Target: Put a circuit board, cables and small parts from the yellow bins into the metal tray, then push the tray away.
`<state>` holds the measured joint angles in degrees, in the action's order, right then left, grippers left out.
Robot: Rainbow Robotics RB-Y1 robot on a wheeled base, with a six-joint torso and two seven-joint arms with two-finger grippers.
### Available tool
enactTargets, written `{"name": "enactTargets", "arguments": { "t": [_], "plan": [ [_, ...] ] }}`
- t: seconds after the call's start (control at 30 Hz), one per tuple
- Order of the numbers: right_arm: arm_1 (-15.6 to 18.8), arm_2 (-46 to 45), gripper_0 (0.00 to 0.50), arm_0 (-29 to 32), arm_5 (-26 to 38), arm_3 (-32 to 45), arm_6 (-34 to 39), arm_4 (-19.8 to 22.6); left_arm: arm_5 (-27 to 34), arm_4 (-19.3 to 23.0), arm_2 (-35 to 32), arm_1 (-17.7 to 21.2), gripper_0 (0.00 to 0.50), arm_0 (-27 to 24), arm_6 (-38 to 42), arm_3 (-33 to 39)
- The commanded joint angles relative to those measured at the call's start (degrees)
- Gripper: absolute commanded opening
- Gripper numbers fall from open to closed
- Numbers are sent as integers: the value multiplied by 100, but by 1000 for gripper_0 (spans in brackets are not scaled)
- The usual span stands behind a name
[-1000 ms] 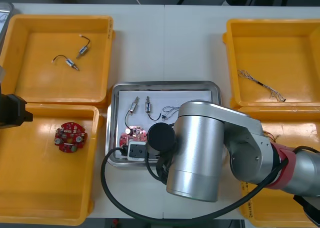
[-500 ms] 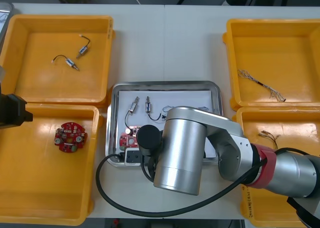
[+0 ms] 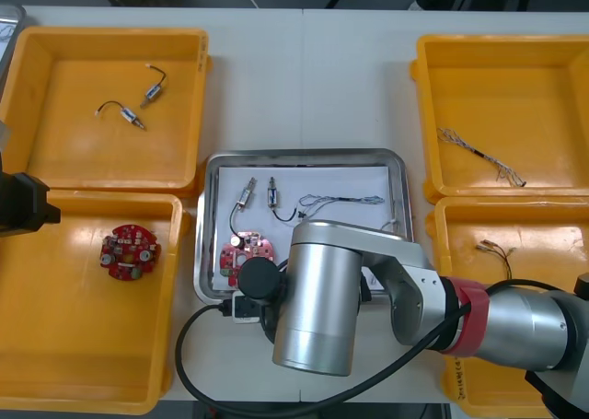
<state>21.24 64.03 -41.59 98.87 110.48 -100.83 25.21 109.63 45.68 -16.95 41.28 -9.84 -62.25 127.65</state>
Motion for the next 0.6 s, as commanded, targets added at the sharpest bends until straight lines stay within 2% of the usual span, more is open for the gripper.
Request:
{"name": "enactTargets", "arguments": {
  "t": [0.03,0.2,0.27,0.3,0.37,0.43,0.6],
  "plan": [
    [-287,92,500,-174,-96,-141,-192,-113,37,-24,-159,249,500,88,-464,190],
    [-340,92,500,-174,-87,-202,-200,-227,37,-24,-159,249,500,88,-464,190],
    [-349,92,400,-174,-87,-211,-200,-245,37,-24,-159,249,500,88,-464,190],
    [-340,92,280,-174,-78,-202,-200,-254,37,-24,-159,249,500,88,-464,190],
    [-340,92,102,-174,-70,-202,-200,-280,37,-24,-159,249,500,88,-464,190],
    [-340,92,8,-174,-70,-202,-200,-315,37,-24,-159,249,500,88,-464,190],
    [-340,92,0,-174,-78,-202,-218,-447,37,-24,-159,249,500,88,-464,190]
  ]
}}
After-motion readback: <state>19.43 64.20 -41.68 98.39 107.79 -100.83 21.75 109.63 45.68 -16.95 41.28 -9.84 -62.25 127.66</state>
